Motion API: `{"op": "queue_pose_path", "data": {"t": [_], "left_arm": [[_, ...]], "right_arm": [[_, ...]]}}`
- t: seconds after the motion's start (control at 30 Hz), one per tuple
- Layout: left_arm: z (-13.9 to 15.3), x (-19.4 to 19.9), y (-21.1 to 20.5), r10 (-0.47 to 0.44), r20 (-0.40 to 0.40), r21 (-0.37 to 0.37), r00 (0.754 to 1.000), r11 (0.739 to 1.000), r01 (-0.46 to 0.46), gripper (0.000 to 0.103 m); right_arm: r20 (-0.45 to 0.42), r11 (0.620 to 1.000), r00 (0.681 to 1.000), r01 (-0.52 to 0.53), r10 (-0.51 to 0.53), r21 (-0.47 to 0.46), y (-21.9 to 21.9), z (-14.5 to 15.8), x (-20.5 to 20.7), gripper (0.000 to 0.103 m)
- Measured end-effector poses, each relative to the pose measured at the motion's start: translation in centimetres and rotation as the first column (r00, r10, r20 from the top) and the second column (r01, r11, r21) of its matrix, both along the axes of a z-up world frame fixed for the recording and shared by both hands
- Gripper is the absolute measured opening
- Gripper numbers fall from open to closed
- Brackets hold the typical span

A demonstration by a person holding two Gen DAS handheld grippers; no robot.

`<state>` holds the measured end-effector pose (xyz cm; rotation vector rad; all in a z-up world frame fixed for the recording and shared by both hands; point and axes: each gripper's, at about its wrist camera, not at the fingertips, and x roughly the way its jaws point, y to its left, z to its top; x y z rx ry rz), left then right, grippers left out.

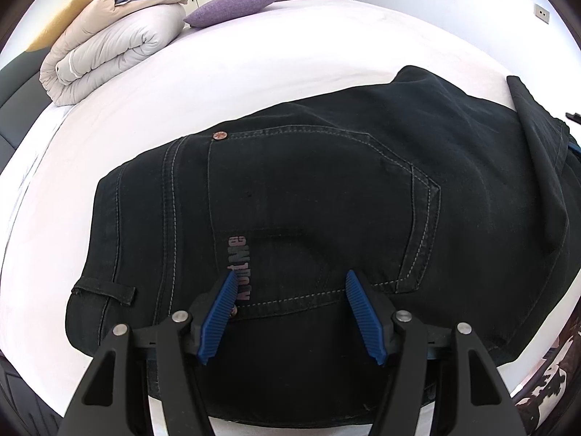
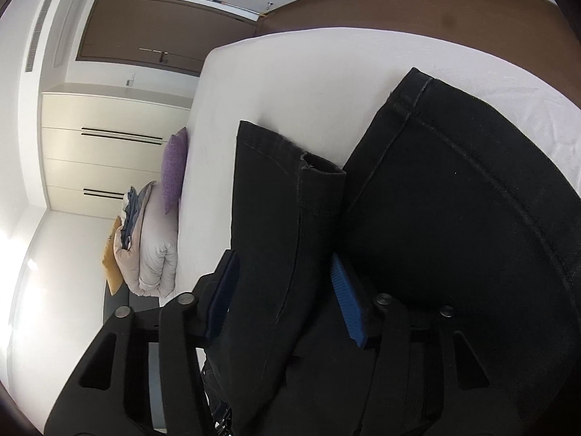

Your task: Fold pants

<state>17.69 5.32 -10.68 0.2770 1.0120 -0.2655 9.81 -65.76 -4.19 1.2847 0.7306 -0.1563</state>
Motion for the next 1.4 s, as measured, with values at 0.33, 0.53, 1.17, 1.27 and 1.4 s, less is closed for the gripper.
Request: {"op": "queue_pose_path", "data": {"t": [0.33, 0.53, 1.17, 1.27, 1.4], "left_arm": [[0.2, -0.3, 0.4, -0.002, 0.003, -0.007, 1.0, 1.0, 0.003, 0.066], [0.3, -0.3, 0.4, -0.006, 0.002, -0.008, 1.0, 1.0, 0.006, 0.066], [0.3, -0.3, 0.4, 0.039, -0.012, -0.005, 0.999, 0.999, -0.039, 0.082], [0.2, -0.4, 0.8, 0.04, -0.011, -0.01, 0.999, 0.999, -0.041, 0.082], [0.1, -0.5, 0.9, 0.046, -0.007, -0.014, 0.999, 0.999, -0.046, 0.083]], "right_arm": [[-0.023, 0.996, 0.999, 0.031, -0.033, -0.078, -0.9, -1.2, 3.7, 0.002], [0.04, 0.985, 0.998, 0.047, -0.041, -0.163, -0.9, 3.8, -2.6, 0.002], [-0.081, 0.986, 0.989, 0.113, -0.124, -0.126, -0.7, 1.3, -15.3, 0.002], [-0.083, 0.983, 0.99, 0.1, -0.114, -0.154, -0.5, 1.4, -15.6, 0.002], [-0.087, 0.985, 0.99, 0.101, -0.114, -0.139, -0.3, 0.6, -16.0, 0.002]]}}
